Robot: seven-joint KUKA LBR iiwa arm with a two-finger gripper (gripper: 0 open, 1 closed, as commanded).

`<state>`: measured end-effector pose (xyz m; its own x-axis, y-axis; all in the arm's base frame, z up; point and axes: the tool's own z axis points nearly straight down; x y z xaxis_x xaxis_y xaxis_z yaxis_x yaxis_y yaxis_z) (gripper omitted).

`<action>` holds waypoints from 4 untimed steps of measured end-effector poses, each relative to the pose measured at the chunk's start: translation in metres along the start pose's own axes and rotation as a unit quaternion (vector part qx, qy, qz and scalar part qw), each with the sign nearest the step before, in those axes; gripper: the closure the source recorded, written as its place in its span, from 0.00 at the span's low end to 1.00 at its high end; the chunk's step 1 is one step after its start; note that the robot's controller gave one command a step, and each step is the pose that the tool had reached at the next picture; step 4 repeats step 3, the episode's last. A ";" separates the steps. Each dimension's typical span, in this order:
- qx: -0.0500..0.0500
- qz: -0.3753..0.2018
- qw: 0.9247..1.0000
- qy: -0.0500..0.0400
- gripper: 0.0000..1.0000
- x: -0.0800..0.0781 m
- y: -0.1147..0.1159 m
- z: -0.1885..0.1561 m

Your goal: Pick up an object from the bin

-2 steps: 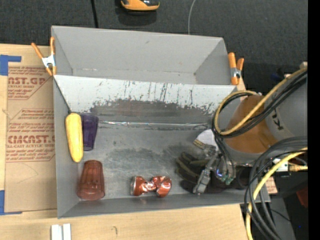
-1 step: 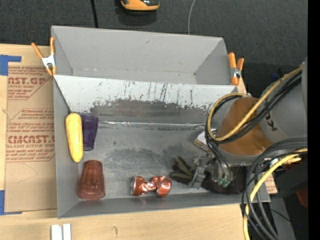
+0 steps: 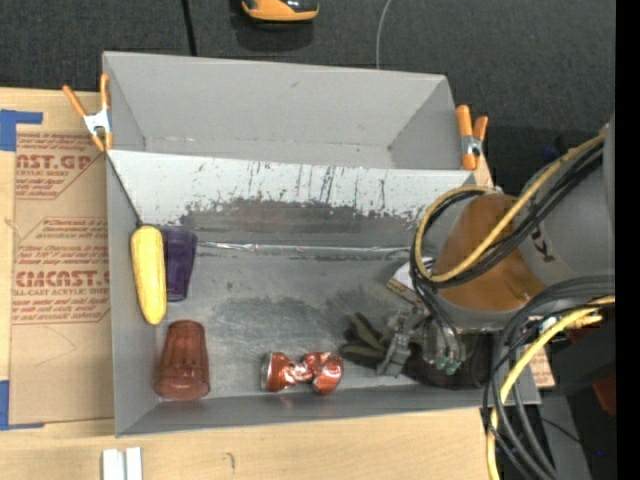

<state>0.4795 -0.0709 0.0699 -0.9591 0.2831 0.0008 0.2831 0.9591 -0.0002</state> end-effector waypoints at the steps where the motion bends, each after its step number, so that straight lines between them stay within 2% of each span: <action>1: 0.000 0.000 1.000 0.001 1.00 0.001 0.000 -0.003; 2: 0.000 0.000 1.000 0.004 1.00 0.003 0.000 -0.018; 3: -0.001 0.000 1.000 -0.002 1.00 0.000 0.000 -0.082; 4: -0.001 0.000 1.000 -0.002 1.00 0.000 0.000 -0.082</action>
Offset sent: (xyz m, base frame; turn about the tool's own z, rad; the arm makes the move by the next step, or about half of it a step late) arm 0.0001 0.0001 0.1124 0.0000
